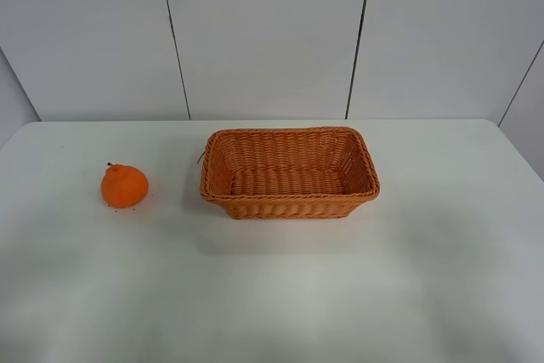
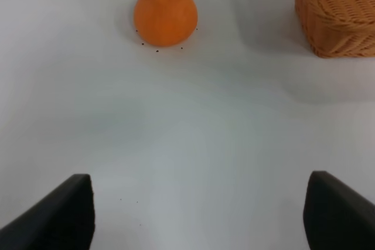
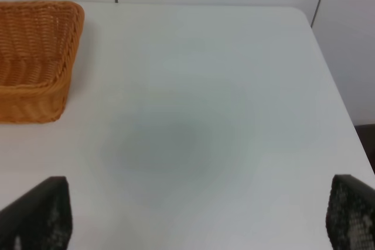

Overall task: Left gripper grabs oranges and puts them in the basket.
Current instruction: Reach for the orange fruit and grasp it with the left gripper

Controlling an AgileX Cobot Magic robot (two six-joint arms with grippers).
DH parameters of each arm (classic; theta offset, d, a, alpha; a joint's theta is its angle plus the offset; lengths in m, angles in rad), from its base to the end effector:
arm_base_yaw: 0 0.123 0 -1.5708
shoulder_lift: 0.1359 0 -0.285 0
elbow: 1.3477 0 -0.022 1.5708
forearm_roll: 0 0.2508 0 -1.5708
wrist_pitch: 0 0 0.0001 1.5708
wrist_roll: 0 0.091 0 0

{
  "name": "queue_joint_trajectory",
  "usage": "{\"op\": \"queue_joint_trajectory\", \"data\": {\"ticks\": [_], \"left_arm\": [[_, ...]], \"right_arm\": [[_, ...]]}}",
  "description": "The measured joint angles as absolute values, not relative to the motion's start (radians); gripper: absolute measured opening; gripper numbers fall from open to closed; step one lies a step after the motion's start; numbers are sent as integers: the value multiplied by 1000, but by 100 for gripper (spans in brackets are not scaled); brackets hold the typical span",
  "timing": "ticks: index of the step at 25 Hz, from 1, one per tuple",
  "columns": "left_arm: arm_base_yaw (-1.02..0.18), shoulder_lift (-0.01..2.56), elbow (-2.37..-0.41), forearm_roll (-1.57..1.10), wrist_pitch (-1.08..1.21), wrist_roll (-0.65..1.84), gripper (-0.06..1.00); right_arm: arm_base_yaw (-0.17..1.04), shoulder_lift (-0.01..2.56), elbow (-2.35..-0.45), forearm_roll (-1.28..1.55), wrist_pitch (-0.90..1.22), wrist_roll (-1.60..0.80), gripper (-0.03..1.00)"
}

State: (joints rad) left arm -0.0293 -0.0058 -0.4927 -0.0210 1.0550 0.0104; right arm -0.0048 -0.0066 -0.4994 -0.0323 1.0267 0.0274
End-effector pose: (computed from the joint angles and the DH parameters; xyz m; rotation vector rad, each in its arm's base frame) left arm -0.0047 -0.0015 0.2757 0.0414 2.0397 -0.0370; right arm -0.0045 -0.0025 0.2799 0.0332 2.0037 -0.0239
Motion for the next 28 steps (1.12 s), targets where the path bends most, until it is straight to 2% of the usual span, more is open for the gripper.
{"op": "queue_joint_trajectory", "data": {"ticks": [14, 18, 28], "left_arm": [[-29, 16, -544, -22, 1049, 14, 84], [-29, 185, -659, -23, 1046, 14, 84], [-29, 844, -963, -29, 1001, 14, 84]], "right_arm": [[-5, -7, -499, -32, 1027, 27, 69], [-5, -7, -499, -32, 1027, 27, 69], [-5, -7, -499, -32, 1027, 27, 69]]}}
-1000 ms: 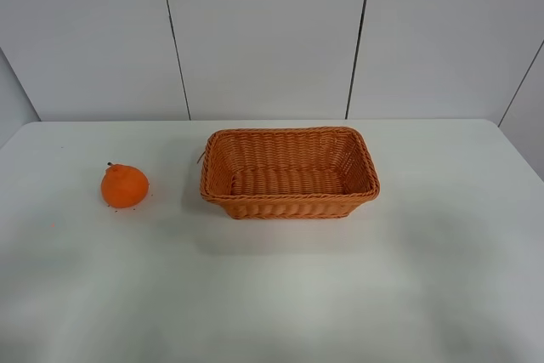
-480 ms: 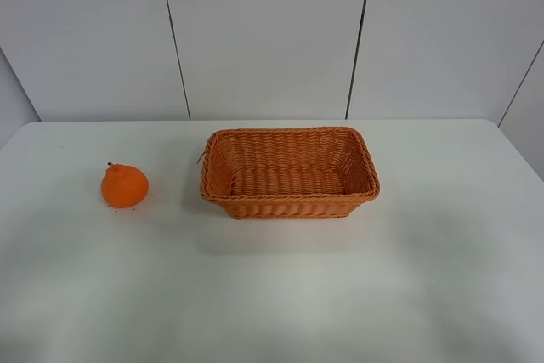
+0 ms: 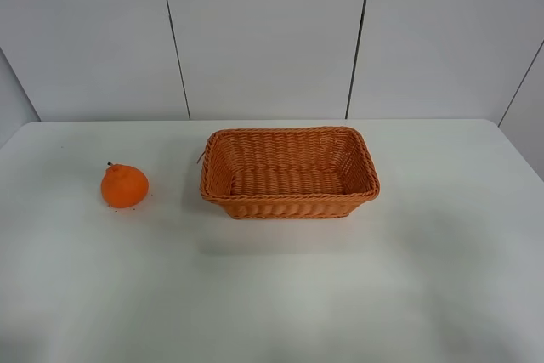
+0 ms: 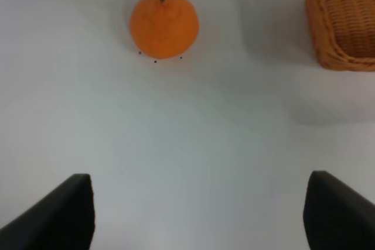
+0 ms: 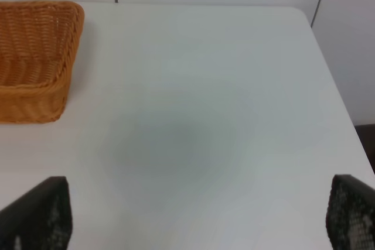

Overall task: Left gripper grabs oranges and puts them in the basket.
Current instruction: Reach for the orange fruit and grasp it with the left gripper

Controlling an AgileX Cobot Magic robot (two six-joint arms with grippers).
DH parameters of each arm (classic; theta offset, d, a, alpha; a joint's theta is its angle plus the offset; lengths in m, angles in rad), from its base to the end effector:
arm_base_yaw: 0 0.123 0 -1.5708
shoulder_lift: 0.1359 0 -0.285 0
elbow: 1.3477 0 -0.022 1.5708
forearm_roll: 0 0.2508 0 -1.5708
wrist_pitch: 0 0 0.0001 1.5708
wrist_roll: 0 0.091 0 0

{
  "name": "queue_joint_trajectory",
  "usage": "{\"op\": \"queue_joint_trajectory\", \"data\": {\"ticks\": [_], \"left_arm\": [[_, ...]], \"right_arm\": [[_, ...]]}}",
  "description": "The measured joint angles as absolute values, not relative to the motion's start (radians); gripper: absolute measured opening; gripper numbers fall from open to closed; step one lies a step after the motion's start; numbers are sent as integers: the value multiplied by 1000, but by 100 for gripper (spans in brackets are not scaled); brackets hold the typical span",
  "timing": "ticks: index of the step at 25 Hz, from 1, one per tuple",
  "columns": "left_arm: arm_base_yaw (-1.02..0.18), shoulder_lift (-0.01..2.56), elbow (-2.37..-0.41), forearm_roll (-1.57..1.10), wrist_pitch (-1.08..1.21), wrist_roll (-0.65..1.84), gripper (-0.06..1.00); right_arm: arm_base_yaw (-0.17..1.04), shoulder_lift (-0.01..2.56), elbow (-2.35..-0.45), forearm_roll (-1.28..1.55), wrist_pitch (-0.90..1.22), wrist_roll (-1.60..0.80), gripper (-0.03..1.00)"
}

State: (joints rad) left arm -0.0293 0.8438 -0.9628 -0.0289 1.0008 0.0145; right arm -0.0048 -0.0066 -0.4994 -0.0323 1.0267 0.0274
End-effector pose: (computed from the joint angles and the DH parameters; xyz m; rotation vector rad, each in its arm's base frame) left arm 0.1457 -0.0065 0.3676 0.0451 2.3649 -0.0435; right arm -0.0045 -0.0025 0.2799 0.0332 2.0037 -0.0239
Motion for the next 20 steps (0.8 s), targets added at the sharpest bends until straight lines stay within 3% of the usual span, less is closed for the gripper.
{"op": "queue_joint_trajectory", "data": {"ticks": [10, 20], "left_arm": [[-29, 1440, -1275, -29, 994, 33, 84], [-29, 1841, -1552, -55, 988, 33, 84]], "right_arm": [[-5, -7, -499, -32, 1027, 27, 69], [-5, -7, -499, -32, 1027, 27, 69]]}}
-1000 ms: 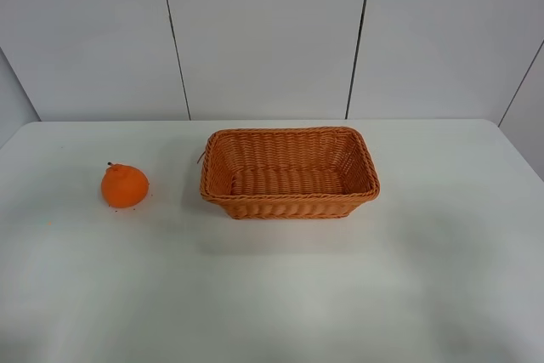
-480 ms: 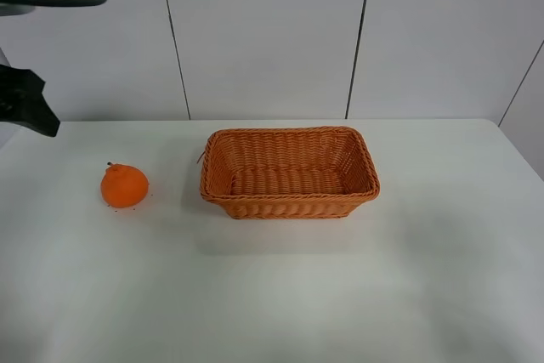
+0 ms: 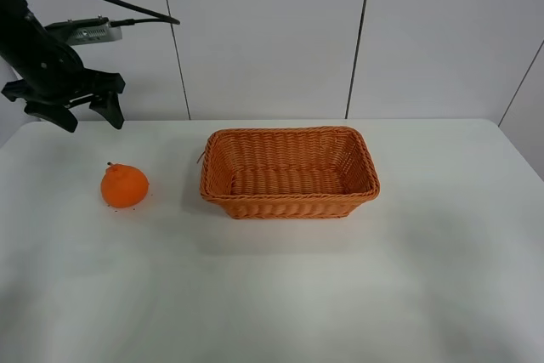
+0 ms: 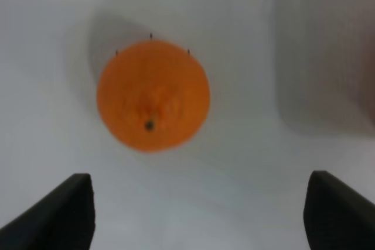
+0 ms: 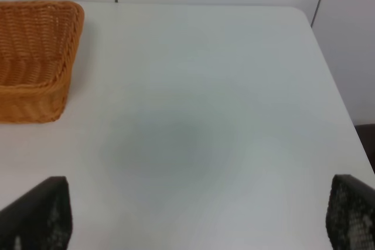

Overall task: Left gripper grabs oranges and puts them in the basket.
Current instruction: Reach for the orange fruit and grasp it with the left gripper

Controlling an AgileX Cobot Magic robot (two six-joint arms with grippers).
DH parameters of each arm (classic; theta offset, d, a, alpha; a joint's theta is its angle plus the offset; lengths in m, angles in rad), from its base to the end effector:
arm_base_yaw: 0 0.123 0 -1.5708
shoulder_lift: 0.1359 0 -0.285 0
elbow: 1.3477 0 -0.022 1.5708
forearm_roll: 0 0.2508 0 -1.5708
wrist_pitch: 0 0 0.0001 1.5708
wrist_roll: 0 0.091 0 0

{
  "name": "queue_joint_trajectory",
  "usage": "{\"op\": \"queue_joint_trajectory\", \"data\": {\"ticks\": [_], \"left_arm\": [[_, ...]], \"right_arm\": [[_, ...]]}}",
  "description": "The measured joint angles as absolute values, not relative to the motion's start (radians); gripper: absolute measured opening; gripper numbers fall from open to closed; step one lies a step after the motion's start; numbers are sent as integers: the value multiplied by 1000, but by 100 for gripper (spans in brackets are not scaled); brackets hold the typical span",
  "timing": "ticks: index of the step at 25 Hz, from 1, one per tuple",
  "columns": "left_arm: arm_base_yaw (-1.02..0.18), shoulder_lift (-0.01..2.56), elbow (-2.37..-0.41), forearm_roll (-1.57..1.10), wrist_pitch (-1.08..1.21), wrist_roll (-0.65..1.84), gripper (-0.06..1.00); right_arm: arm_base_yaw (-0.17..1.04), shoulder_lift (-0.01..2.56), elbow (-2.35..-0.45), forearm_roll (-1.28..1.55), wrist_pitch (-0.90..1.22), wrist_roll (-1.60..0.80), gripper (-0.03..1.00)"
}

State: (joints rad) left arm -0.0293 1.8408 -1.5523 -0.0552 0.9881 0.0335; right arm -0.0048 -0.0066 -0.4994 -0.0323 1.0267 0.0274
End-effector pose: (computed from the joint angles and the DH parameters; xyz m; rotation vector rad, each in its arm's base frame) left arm 0.3962 -0.0158 0.2719 0.0570 2.7587 -0.0706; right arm -0.0045 -0.0025 0.2799 0.0332 2.0037 -0.0239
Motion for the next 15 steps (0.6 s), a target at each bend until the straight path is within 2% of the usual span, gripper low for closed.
{"op": "queue_joint_trajectory", "data": {"ticks": [5, 15], "left_arm": [[-29, 1969, -1629, -55, 985, 38, 84], [-29, 2095, -1633, -43, 977, 75, 84]], "right_arm": [[-5, -7, -499, -32, 1027, 27, 69], [-5, -7, -499, -32, 1027, 27, 69]]}}
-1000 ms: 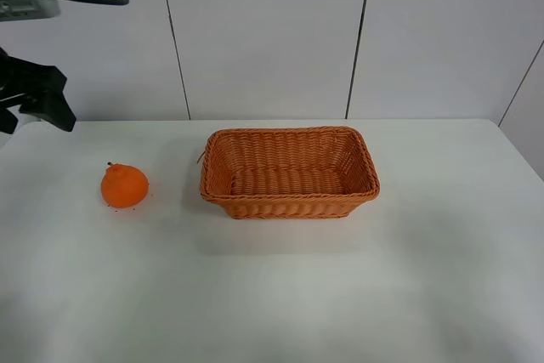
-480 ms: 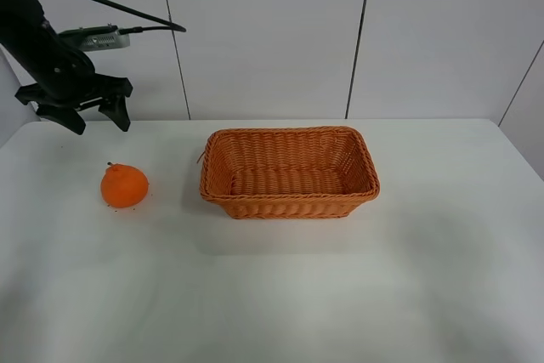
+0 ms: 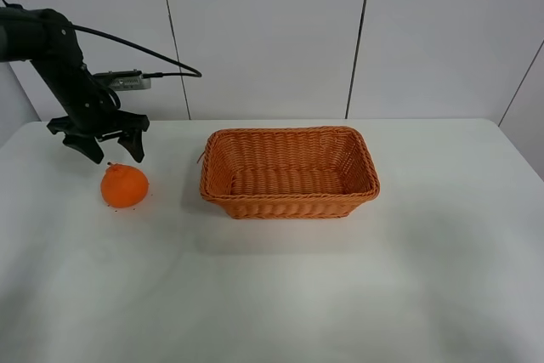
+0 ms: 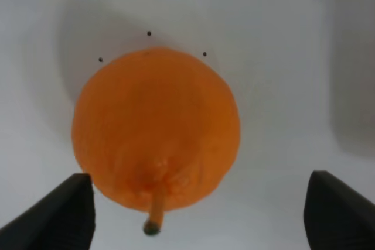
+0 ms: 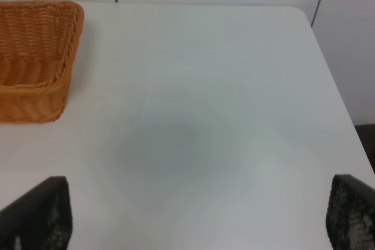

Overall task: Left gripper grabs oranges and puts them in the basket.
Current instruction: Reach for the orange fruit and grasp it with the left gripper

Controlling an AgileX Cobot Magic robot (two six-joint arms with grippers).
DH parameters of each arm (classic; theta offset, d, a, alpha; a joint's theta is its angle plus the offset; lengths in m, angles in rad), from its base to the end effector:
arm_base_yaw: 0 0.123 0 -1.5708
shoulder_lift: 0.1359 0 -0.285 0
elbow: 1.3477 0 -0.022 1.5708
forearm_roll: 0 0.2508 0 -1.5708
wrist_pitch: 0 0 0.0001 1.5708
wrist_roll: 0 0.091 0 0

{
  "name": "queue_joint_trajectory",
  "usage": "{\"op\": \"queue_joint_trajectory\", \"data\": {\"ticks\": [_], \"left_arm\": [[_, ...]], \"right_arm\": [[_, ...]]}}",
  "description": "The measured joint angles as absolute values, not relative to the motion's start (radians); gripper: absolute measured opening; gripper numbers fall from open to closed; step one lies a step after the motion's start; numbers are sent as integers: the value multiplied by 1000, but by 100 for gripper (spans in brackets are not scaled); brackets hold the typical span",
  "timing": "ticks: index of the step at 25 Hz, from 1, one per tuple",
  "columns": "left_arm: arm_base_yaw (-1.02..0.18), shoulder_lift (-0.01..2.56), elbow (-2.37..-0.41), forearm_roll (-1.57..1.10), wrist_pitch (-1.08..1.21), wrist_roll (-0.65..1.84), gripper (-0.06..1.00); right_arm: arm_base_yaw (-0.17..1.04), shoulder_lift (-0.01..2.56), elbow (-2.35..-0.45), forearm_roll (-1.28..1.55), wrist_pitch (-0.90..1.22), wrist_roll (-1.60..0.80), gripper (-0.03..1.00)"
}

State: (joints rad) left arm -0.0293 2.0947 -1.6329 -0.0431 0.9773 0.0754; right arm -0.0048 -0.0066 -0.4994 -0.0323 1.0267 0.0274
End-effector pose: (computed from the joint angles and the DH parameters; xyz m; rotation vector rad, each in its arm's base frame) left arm 0.4356 -0.0160 0.1881 0.1234 2.9189 -0.0487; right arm -0.0045 -0.0025 0.2799 0.0332 2.0037 -0.0239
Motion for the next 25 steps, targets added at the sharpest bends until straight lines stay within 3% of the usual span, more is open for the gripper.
{"op": "queue_joint_trajectory", "data": {"ticks": [25], "left_arm": [[-29, 2203, -1631, -18, 915, 71, 84]], "right_arm": [[-5, -7, -499, -32, 1027, 27, 69]]}}
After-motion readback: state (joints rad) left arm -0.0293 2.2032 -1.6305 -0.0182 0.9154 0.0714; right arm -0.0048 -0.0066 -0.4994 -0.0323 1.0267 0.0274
